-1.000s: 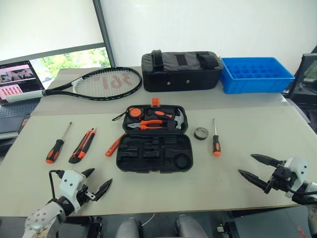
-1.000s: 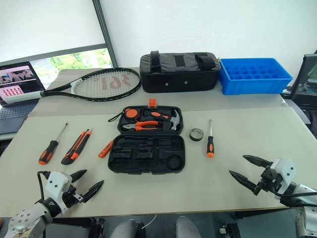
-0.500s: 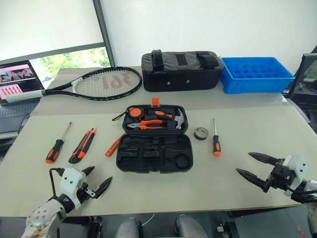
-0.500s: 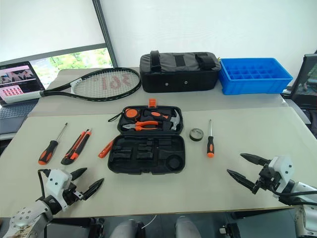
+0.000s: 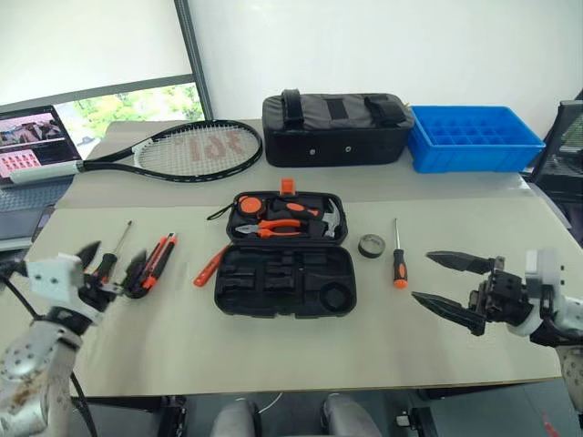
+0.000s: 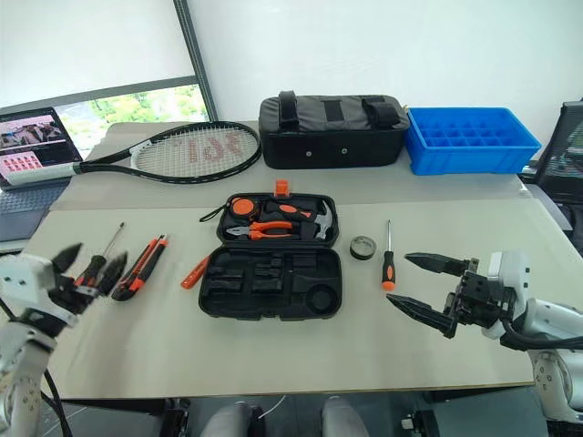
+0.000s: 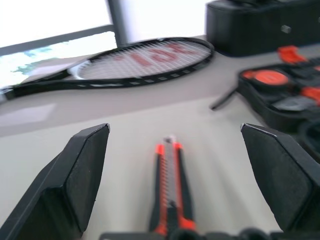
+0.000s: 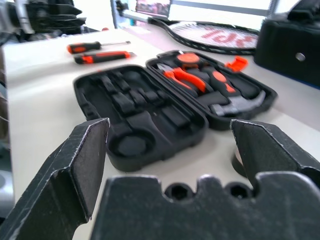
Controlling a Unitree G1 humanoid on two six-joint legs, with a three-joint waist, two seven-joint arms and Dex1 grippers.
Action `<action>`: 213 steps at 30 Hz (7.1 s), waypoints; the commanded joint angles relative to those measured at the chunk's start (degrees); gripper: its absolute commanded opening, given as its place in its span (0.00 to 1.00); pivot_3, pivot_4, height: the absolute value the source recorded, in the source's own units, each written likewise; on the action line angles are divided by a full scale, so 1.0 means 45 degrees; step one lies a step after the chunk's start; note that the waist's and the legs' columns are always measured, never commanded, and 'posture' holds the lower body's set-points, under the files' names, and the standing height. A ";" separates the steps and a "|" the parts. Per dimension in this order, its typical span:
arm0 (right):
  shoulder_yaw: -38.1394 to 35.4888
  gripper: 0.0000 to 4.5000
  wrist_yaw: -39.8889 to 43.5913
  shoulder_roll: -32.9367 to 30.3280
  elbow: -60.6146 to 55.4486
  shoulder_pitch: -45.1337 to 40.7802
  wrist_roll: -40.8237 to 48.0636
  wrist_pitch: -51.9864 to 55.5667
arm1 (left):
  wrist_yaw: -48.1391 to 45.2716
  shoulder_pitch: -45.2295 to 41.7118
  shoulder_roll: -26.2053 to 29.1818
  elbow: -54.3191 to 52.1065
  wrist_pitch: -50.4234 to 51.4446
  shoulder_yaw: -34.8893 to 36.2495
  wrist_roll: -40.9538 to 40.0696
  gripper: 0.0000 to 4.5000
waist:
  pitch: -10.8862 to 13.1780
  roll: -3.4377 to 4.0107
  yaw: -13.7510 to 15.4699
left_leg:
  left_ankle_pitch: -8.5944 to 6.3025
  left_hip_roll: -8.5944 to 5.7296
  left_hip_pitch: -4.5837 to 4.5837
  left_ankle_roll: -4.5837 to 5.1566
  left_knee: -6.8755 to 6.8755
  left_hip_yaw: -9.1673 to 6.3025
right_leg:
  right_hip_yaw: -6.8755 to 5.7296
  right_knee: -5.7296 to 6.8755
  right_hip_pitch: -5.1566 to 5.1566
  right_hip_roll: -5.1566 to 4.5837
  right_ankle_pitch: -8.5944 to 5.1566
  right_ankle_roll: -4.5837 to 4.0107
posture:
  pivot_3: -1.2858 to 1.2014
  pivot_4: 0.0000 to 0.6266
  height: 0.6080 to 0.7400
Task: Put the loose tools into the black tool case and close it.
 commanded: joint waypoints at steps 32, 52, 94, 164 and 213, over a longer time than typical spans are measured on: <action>-0.1148 1.00 0.1904 -0.0231 0.0154 0.0010 0.0795 0.0180 | -0.2190 -0.2871 0.2801 0.7212 0.1148 -0.0575 0.1092 0.21 | -0.0061 0.0051 0.0336 | 0.0002 -0.0005 -0.0079 0.0000 0.0018 -0.0111 | -0.0132 0.0030 -0.0030 0.0002 -0.0004 -0.0055 | 0.52 0.24 0.75; -0.2188 1.00 0.1714 -0.0097 0.0599 0.0599 0.0594 0.0080 | -1.0352 -0.9667 0.2335 0.6744 -0.4011 -0.8897 0.4273 0.21 | -0.0084 0.0047 0.0473 | 0.0006 -0.0022 -0.0111 0.0004 0.0076 -0.0143 | -0.0153 0.0026 -0.0009 0.0032 0.0001 -0.0059 | 0.52 0.24 0.75; -0.2830 1.00 0.0629 0.0028 -0.0722 0.1529 0.0677 0.0148 | -1.1365 -1.4456 -0.0374 1.2287 -0.6713 -0.9567 0.5945 0.87 | -0.0100 0.0087 0.0369 | 0.0008 -0.0082 -0.0220 0.0059 0.0219 -0.0268 | -0.0122 0.0152 -0.0027 0.0049 -0.0044 0.0025 | 0.52 0.24 0.75; 0.1875 0.24 -1.1814 0.2299 -0.0479 -0.4300 -0.5478 1.1320 | -1.3051 -0.9075 0.3745 0.0584 0.3187 -0.7445 -0.0415 1.00 | -0.0150 0.0195 0.0275 | 0.0061 -0.0210 -0.0331 0.0128 0.0234 -0.0539 | -0.0065 0.0179 -0.0037 0.0091 -0.0100 0.0033 | 0.52 0.24 0.75; 0.6270 1.00 -0.1837 0.4830 0.5823 -0.9788 -0.5676 0.0593 | -0.9779 -0.1185 0.6349 -0.3197 0.5879 -0.0833 -0.3315 1.00 | -0.0051 0.0150 -0.0044 | 0.0058 -0.0079 -0.0251 0.0126 0.0187 -0.0541 | -0.0100 0.0233 -0.0054 0.0181 -0.0083 -0.0140 | 0.52 0.24 0.75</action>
